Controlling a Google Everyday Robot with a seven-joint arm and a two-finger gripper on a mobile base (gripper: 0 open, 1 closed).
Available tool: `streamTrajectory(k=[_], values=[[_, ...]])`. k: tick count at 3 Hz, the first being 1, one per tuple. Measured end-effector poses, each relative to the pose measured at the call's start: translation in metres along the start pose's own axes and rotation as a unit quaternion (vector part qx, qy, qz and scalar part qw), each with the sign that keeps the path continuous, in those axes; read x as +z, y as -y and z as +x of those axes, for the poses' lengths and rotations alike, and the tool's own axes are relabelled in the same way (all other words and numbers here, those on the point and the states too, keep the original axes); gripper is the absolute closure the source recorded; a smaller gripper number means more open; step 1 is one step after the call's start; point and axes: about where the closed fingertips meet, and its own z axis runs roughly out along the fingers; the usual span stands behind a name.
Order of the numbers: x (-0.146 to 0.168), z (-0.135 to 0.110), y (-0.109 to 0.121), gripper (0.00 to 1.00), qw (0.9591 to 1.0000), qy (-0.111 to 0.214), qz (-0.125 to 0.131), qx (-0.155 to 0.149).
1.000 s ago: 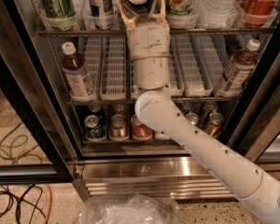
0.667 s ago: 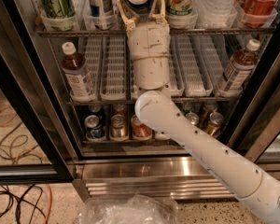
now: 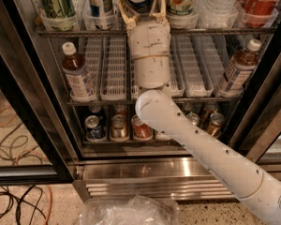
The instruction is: Pick pepsi can from top shelf of fridge
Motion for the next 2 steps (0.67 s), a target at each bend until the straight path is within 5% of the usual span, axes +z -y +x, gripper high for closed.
streamTrajectory(k=[2], values=[[0.035, -0.06, 0.0, 1.0, 0.9953, 0.097, 0.007, -0.006]])
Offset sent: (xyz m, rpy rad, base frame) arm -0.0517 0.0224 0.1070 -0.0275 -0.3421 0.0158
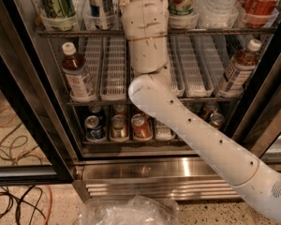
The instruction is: Pick pepsi can from top shelf of fridge
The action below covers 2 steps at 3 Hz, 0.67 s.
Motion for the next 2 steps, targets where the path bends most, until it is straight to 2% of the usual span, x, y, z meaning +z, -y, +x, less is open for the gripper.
streamTrajectory(k=[1, 2], values=[[0.007, -0.017, 0.002, 1.0, 0.9996, 0.028, 0.002, -0.01], [-0.013, -0.02, 0.012, 1.0, 0.9994, 0.021, 0.009, -0.024]])
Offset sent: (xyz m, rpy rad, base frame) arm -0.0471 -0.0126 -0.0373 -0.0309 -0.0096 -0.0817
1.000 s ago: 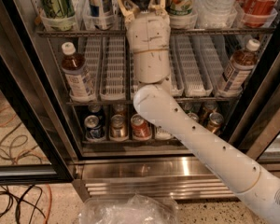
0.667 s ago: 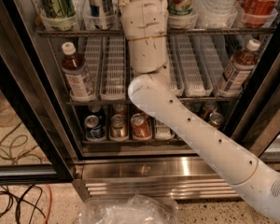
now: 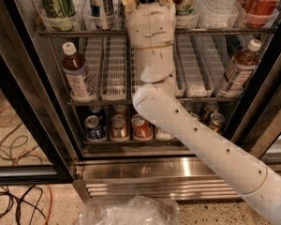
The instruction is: Pick pepsi can from top shelf of fridge
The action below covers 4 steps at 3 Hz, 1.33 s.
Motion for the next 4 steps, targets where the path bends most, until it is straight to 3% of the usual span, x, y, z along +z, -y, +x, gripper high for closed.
streamTrajectory(k=[1, 2, 3, 4], values=[[-0.034, 0.003, 0.004, 1.0, 0.9994, -0.014, -0.014, -0.03], [-0.08, 0.016, 0.011, 1.0, 0.9961, -0.047, -0.035, -0.065], [-0.08, 0.016, 0.011, 1.0, 0.9961, -0.047, -0.035, -0.065], [-0.084, -0.002, 0.012, 1.0, 0.9968, -0.034, -0.044, -0.057]])
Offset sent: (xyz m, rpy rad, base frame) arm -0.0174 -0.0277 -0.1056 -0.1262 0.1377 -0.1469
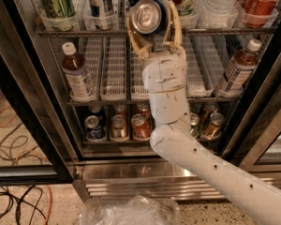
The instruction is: Pick pepsi can from top shelf of fridge
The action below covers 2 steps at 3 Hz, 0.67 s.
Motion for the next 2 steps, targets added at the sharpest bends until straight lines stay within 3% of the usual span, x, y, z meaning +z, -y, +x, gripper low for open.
streamTrajectory(k=[1, 2], values=[[-0.018, -0.032, 0.009, 1.0, 0.9997, 0.023, -0.011, 0.002], [-0.051, -0.057, 0.017, 1.0, 0.9991, 0.024, -0.036, 0.004]])
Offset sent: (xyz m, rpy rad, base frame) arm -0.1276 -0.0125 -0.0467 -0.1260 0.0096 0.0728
